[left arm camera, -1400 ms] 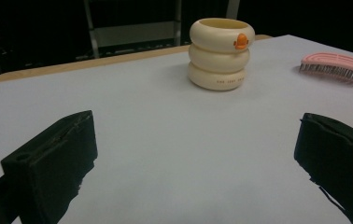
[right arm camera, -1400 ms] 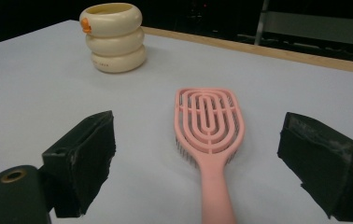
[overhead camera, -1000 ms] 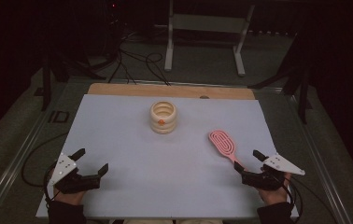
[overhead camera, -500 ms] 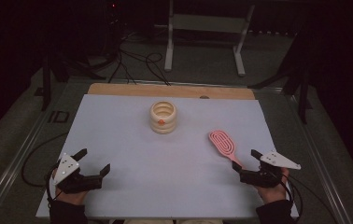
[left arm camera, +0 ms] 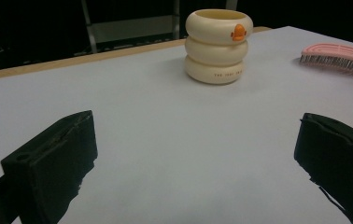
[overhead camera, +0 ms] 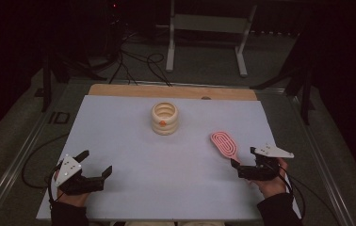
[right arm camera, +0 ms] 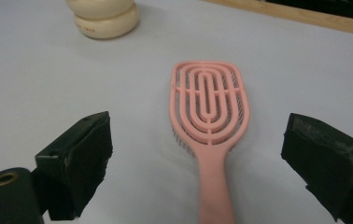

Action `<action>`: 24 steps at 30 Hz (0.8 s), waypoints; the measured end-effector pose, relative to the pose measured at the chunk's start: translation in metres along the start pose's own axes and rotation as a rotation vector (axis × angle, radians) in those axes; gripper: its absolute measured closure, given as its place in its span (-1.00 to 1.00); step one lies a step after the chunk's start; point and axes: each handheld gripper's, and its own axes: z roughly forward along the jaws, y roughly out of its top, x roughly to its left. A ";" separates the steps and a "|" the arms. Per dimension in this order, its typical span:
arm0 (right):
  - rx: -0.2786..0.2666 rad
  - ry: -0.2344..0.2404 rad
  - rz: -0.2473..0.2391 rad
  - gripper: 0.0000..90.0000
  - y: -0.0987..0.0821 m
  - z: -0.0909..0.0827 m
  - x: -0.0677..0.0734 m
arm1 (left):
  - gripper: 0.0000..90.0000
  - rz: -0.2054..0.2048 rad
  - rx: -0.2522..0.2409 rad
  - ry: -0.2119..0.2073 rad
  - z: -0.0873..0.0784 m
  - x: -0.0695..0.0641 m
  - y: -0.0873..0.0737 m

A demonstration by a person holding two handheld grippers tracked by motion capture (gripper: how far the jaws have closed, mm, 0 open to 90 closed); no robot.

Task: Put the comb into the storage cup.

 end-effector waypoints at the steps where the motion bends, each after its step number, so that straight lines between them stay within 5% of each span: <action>1: 0.013 0.000 -0.009 -0.81 0.001 0.002 -0.001 | -0.99 0.000 0.000 0.000 0.000 0.000 0.000; 10: 0.165 -0.011 -0.006 -0.80 0.012 0.024 -0.005 | -0.99 -0.002 -0.001 0.001 0.000 0.000 0.000; 24: 0.320 -0.028 -0.007 -0.71 0.023 0.044 -0.017 | -0.99 -0.001 0.002 0.003 0.001 0.000 0.000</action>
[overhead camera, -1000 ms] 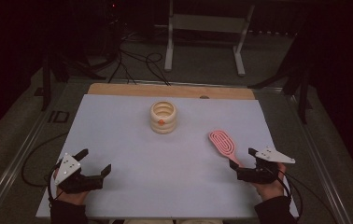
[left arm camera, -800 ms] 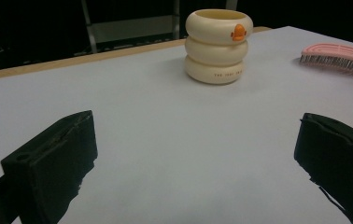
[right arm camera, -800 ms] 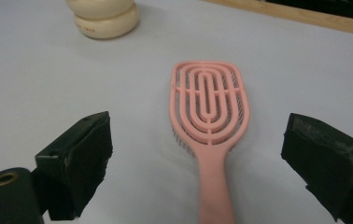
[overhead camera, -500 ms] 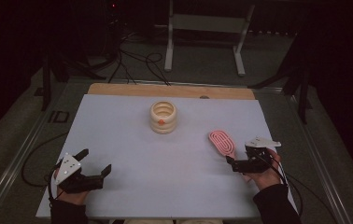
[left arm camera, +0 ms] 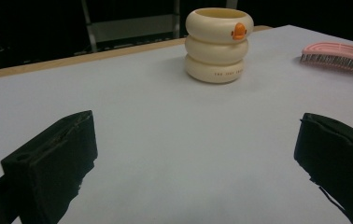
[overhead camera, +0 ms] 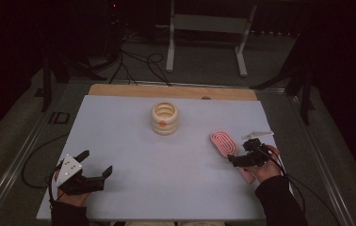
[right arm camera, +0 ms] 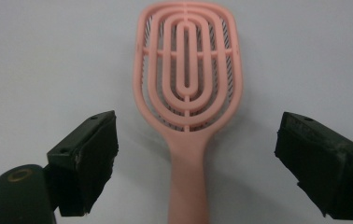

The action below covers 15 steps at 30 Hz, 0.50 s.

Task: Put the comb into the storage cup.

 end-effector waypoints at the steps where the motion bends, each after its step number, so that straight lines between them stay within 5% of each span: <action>1: 0.011 -0.001 0.002 -0.71 0.001 0.001 0.000 | -0.99 0.001 0.000 0.000 0.000 0.000 0.000; 15: 0.161 0.028 -0.007 -0.56 0.008 0.017 0.000 | -0.99 0.001 0.003 0.001 0.000 0.000 0.000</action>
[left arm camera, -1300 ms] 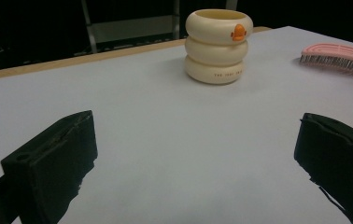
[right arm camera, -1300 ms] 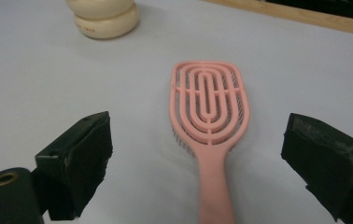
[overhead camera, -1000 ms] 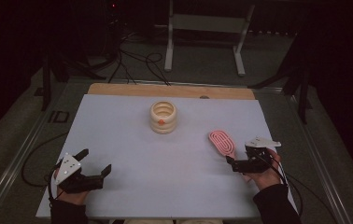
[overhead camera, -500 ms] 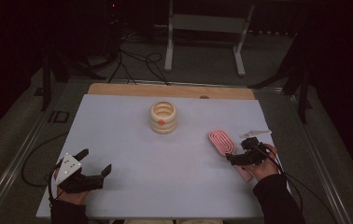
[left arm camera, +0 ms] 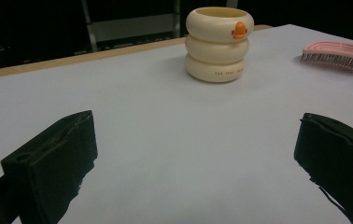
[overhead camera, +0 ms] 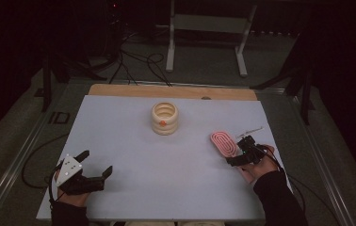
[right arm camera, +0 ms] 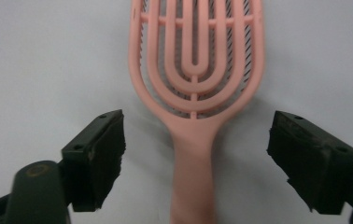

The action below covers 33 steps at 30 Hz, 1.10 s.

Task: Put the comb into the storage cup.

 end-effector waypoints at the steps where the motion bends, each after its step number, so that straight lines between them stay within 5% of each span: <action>1: 0.010 0.003 -0.002 -0.53 0.001 0.001 0.000 | -0.99 0.000 0.000 0.000 0.000 0.000 0.000; 16: 0.099 0.005 -0.030 -0.31 0.004 0.011 0.001 | -0.99 0.002 0.002 -0.002 0.000 0.000 0.000; 33: 0.198 0.023 -0.026 0.19 0.007 0.020 -0.001 | -0.99 0.002 0.003 -0.003 0.001 -0.001 0.000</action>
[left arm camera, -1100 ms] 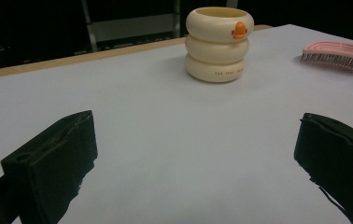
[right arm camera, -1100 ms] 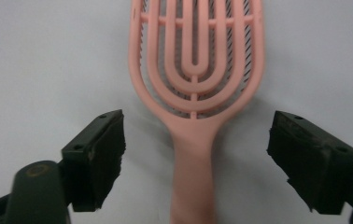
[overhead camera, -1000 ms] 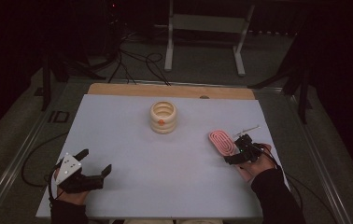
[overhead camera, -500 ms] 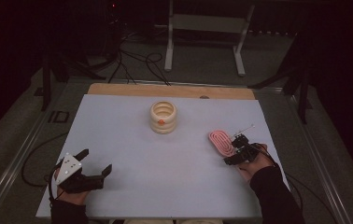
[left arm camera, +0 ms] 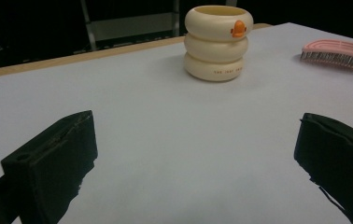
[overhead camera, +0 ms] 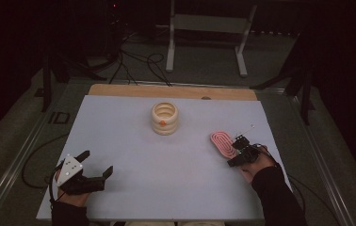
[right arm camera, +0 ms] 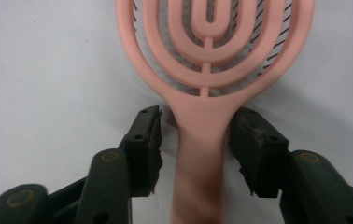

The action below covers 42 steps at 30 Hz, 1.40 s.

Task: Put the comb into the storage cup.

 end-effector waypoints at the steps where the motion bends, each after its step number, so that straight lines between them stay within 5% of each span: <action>1: 0.000 0.000 0.000 0.19 0.000 0.000 0.000 | -0.99 0.000 0.000 0.000 0.000 0.000 0.000; 13: 0.052 -0.030 -0.035 0.46 0.004 0.000 0.003 | -0.99 0.001 0.002 0.000 0.001 -0.001 0.000; 29: 0.062 -0.018 -0.018 0.54 0.005 0.000 0.000 | -0.99 0.001 0.003 0.001 0.001 -0.001 0.000; 42: -0.022 -0.001 0.015 0.55 -0.003 -0.002 -0.004 | -0.99 0.001 0.007 0.005 0.001 -0.001 0.000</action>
